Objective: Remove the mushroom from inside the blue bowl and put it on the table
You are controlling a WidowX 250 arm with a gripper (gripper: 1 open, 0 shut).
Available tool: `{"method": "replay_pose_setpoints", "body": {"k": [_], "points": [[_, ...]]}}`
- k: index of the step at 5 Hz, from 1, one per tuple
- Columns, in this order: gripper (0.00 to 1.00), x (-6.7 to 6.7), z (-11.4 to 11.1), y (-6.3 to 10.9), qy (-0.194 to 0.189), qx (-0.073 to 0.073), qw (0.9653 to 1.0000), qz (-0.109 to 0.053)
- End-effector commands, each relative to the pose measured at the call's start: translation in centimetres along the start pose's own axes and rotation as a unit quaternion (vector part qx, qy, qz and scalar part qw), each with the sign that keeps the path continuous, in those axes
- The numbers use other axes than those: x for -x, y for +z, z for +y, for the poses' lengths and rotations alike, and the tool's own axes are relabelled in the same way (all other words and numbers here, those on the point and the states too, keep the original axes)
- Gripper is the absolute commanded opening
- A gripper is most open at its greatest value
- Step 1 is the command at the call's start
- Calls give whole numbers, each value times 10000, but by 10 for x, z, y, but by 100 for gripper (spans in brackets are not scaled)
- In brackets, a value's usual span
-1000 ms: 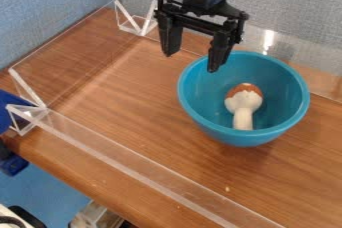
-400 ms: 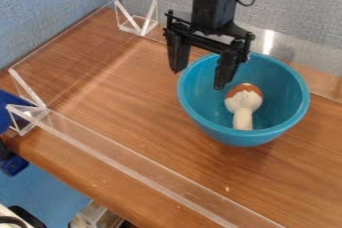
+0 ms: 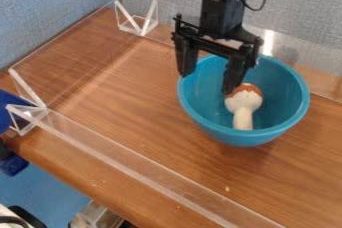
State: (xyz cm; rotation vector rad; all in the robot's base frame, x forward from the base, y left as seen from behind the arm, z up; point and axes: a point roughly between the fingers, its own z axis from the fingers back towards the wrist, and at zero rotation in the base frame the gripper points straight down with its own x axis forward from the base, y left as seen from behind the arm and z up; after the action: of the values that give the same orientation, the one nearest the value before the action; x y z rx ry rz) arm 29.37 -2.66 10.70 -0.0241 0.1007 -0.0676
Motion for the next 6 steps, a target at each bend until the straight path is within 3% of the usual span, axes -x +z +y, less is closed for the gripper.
{"method": "replay_pose_setpoints", "body": {"k": [1,4,6], "points": [[100,-2,-7,8,-104,10,9998,-185],[100,-6,-17,-2,-251,13,9995,-179],[100,-10,-24,-18,-324,6,9994,-74]]}}
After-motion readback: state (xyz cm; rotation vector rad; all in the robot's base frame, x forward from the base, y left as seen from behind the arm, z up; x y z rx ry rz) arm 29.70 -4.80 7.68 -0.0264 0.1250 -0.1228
